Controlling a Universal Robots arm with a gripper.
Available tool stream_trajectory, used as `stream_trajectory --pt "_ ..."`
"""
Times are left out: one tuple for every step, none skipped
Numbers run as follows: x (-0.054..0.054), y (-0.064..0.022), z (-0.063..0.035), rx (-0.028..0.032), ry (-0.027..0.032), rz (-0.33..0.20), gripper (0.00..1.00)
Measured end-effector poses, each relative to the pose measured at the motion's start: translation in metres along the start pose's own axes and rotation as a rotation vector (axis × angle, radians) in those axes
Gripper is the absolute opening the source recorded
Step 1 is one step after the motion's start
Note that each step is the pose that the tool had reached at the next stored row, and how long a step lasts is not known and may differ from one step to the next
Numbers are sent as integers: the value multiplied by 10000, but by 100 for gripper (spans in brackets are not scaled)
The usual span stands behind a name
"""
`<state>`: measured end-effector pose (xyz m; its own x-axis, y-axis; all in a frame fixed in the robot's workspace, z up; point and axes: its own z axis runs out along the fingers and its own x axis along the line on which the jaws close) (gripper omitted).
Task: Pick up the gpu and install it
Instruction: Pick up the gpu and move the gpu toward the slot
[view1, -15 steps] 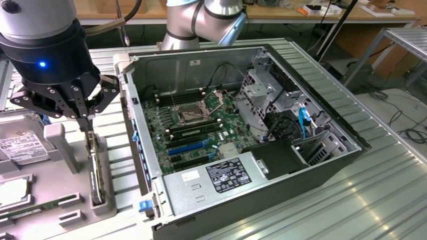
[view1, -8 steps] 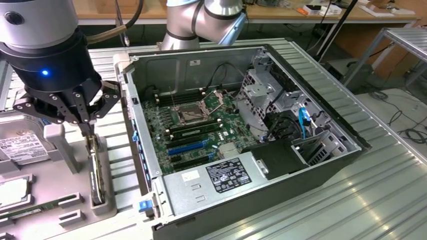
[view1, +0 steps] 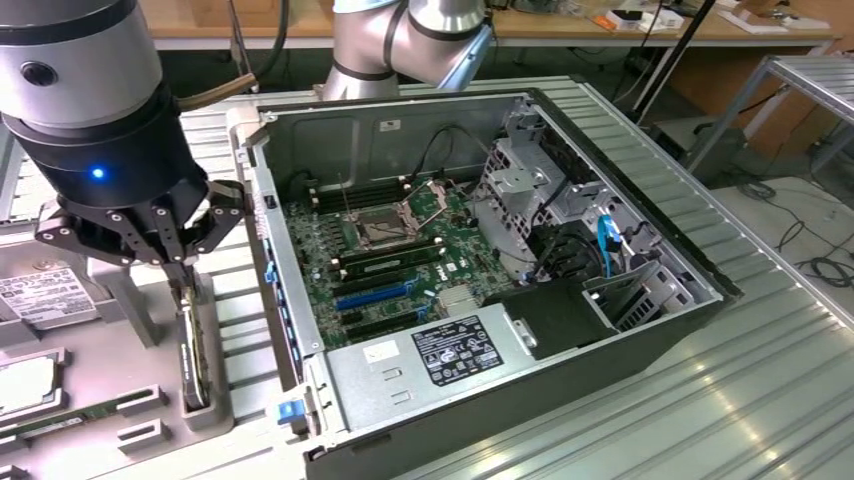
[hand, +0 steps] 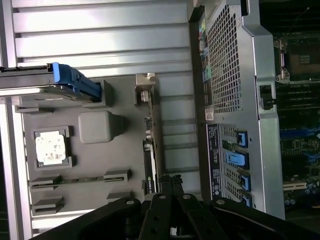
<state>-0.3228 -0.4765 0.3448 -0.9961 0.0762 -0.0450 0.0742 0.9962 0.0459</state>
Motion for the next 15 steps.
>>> stream_trajectory --pt "1 -9 17 0 -12 -1 11" --pt "2 -16 29 -1 -21 -1 11" --pt "3 -24 41 -2 -30 -1 11" --pt "4 -34 53 -4 -38 -2 11" --pt "6 -47 66 -4 -44 -2 11" --pt "10 -59 77 -4 -49 -2 11" --pt "21 -78 93 -4 -54 -2 11" --pt "26 -88 100 -5 -58 -2 11" --pt "28 -93 104 -5 -60 -3 11" --pt "36 -111 115 -5 -67 -3 11" --pt "42 -125 124 -5 -71 -3 11" --pt "47 -136 132 -6 -76 -3 11" --pt "52 -148 140 -6 -82 -4 11" --pt "63 -177 155 -8 -94 -5 11" --pt "68 -190 161 -8 -98 -5 11"
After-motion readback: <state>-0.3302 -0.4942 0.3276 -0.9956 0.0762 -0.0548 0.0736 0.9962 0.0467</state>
